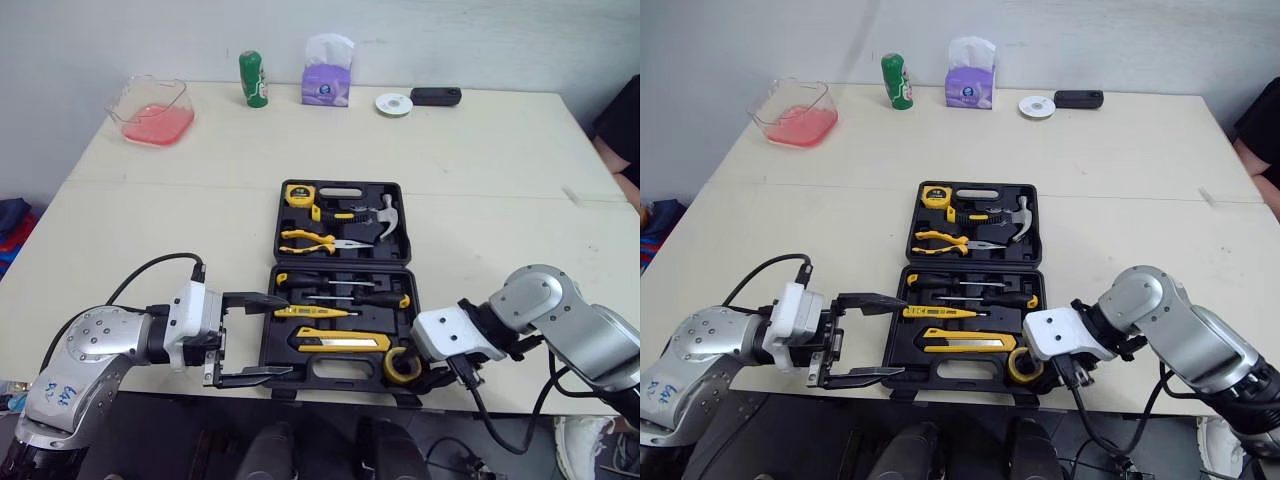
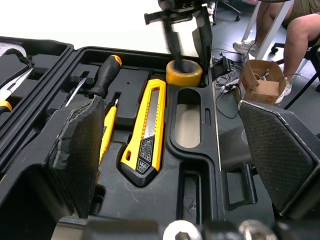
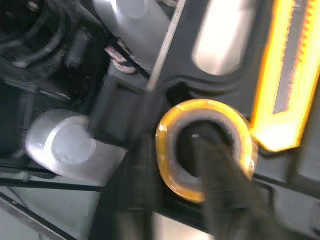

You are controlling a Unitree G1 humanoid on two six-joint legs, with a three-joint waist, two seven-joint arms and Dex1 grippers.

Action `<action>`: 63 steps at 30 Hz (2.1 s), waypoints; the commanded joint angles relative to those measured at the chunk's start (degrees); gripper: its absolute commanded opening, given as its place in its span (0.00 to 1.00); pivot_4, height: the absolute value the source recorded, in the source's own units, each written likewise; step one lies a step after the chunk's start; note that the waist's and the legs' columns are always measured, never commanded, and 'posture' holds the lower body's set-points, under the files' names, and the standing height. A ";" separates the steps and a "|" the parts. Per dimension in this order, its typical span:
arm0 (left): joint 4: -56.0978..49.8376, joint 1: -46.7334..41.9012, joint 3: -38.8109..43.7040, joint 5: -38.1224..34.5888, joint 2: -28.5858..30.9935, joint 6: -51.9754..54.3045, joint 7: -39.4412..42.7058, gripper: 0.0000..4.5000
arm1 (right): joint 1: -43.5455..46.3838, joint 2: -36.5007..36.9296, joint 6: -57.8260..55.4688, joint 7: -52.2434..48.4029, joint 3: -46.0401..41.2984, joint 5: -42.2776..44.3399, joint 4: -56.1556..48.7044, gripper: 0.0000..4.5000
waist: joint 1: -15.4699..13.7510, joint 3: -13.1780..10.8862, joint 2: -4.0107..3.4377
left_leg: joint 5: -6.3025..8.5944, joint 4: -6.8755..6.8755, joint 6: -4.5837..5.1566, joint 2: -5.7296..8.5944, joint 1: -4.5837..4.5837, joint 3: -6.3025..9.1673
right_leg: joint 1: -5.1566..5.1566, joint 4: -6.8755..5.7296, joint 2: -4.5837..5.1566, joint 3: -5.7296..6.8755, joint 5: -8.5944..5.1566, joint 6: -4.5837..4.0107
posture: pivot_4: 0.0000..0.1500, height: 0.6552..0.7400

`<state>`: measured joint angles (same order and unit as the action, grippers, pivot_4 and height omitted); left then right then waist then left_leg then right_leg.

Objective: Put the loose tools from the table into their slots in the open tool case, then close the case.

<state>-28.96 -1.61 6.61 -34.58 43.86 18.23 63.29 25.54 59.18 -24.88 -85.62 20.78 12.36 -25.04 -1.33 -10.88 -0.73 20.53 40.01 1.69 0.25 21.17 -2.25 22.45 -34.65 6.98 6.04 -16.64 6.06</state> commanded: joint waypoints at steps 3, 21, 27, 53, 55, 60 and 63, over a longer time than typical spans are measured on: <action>-1.87 0.51 1.63 -0.88 0.68 -0.86 0.21 1.00 | -0.07 3.25 0.66 -6.69 -0.97 8.09 -0.96 0.50 | 0.08 -0.03 -0.01 | 0.00 0.00 0.01 0.01 0.03 -0.01 | 0.01 0.00 0.01 0.02 0.00 0.00 | 1.00 1.00; -0.23 -0.76 2.11 -0.38 0.34 -2.59 -0.11 1.00 | -8.78 -3.40 1.67 -0.08 -16.35 26.04 3.01 0.20 | 0.00 -0.05 0.02 | 0.00 0.02 0.02 0.01 0.00 -0.01 | -0.02 -0.04 0.10 0.08 0.00 0.00 | 1.00 1.00; 0.23 -1.84 1.96 -0.52 0.70 -2.34 0.54 1.00 | -11.92 -9.33 7.88 0.91 -15.45 22.30 5.84 0.01 | 0.01 -0.05 0.03 | 0.00 0.01 0.03 0.04 0.00 -0.02 | -0.01 -0.06 0.08 0.08 0.00 0.00 | 1.00 1.00; 0.40 -1.64 2.02 0.09 1.86 -2.63 2.15 1.00 | -17.71 -15.59 22.73 -1.02 -10.11 10.14 29.65 0.01 | -0.05 0.04 0.16 | 0.06 -0.01 0.04 -0.01 -0.56 0.07 | -0.62 0.15 -0.17 0.02 0.00 0.00 | 1.00 1.00; 0.51 -1.69 1.99 0.19 1.98 -2.65 2.23 1.00 | -17.60 -15.96 21.97 -0.69 -10.35 10.62 30.00 0.01 | -0.06 0.05 0.18 | 0.23 -0.07 0.07 -0.04 -0.99 0.13 | -1.12 0.55 0.13 0.10 -0.02 -0.04 | 1.00 1.00; 0.42 -1.43 3.27 -1.01 2.95 -0.35 1.38 1.00 | -16.95 -16.80 17.26 -0.03 -13.47 17.66 24.87 0.01 | -0.02 0.06 0.19 | 0.30 -0.07 0.13 -0.01 -0.96 0.14 | -1.09 0.61 0.25 0.10 -0.02 -0.03 | 1.00 1.00; 1.15 -1.21 5.64 -2.04 3.06 1.01 -0.17 1.00 | -17.04 -14.84 12.72 1.03 -15.63 21.40 17.34 0.01 | 0.04 -0.07 -0.03 | 0.29 -0.06 0.14 0.02 -0.86 0.12 | -0.97 0.58 0.31 0.09 -0.02 -0.03 | 1.00 1.00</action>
<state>-28.06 -3.04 9.76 -35.16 46.36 18.86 64.01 8.50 42.91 -9.81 -85.10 7.81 30.95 -2.75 -1.29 -10.95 -0.76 20.82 39.94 1.83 0.27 20.32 -2.13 21.51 -34.08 7.29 6.13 -16.66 6.03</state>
